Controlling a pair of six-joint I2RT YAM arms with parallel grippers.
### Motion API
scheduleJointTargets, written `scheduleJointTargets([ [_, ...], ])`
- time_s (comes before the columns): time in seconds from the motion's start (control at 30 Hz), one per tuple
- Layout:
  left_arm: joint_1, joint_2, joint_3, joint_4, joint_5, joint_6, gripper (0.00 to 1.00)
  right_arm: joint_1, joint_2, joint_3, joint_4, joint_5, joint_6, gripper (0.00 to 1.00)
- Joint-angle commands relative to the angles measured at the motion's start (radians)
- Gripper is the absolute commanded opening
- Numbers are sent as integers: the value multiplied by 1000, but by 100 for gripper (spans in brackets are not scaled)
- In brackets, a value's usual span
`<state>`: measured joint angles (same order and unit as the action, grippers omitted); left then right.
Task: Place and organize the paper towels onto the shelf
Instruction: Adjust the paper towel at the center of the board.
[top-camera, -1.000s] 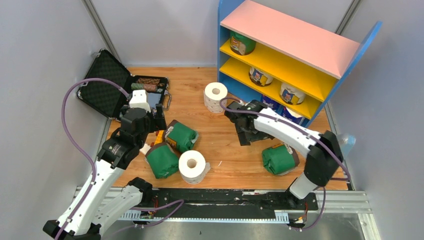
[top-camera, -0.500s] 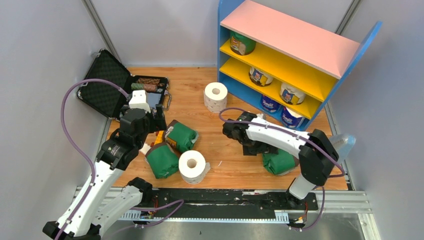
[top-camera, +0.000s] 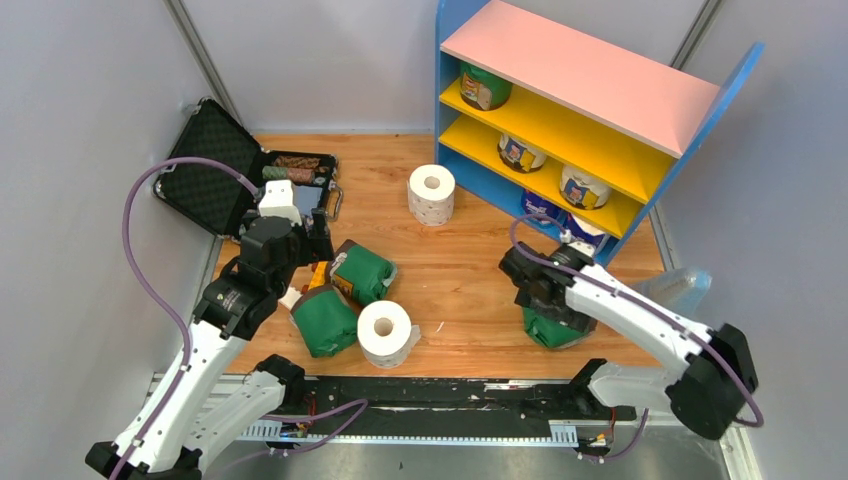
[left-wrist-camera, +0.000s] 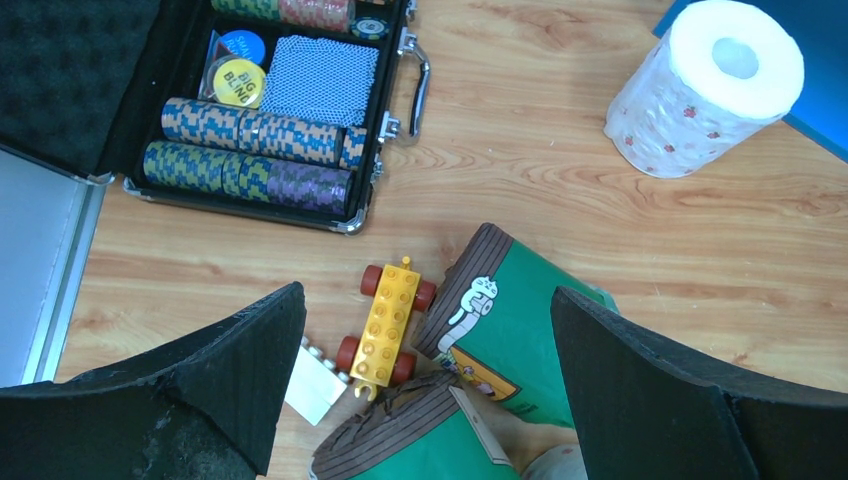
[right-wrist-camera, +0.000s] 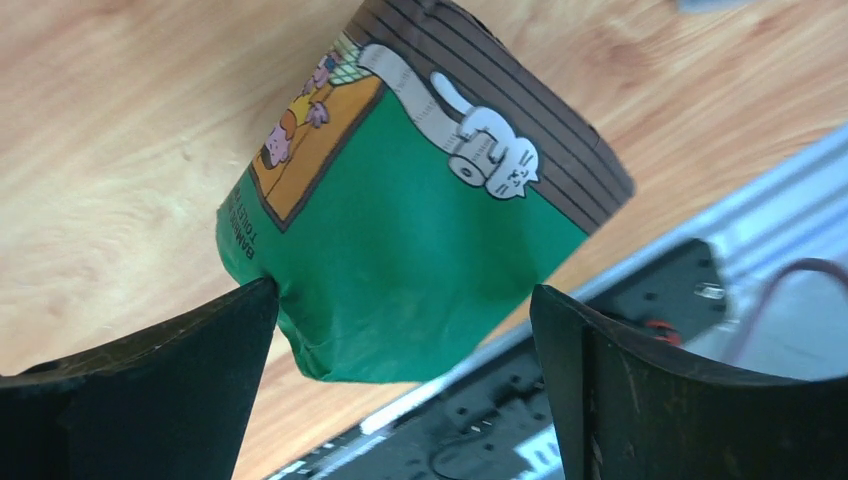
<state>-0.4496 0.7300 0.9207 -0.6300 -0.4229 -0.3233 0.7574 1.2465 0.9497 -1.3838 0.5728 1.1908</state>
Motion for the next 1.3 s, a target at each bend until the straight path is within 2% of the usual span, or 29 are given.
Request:
scheduleJointTargets([
  [0.0,5,3,-2,32,3,10,100,-95,-188,-153,298,-99,-17,100],
  [0.1,5,5,-2,33,3,10,100,-126,-315,-258,524,-181,-127,100],
  [0.2,5,7,-2,33,3,12,100,-136,-356,-317,722,-256,-226,100],
  [0.3,5,7,-4,32,-2,12,100,-138,-298,-316,851,-292,-314,100],
  [0.43,5,9,-3,31,-6,12,100,-138,-134,-232,952,-328,-407,100],
  [0.57,5,9,-4,30,-14,13,100,-138,-1,-90,939,-337,-482,100],
  [0.77,5,9,-4,29,-22,14,100,-121,90,77,766,-309,-630,100],
  [0.97,5,12,-4,32,-7,12,100,-62,100,128,698,-169,-880,100],
  [1.1,5,16,-4,31,-9,12,100,39,149,134,711,-7,-1027,100],
  [1.27,5,18,-3,30,-11,13,100,175,252,153,713,172,-1126,100],
])
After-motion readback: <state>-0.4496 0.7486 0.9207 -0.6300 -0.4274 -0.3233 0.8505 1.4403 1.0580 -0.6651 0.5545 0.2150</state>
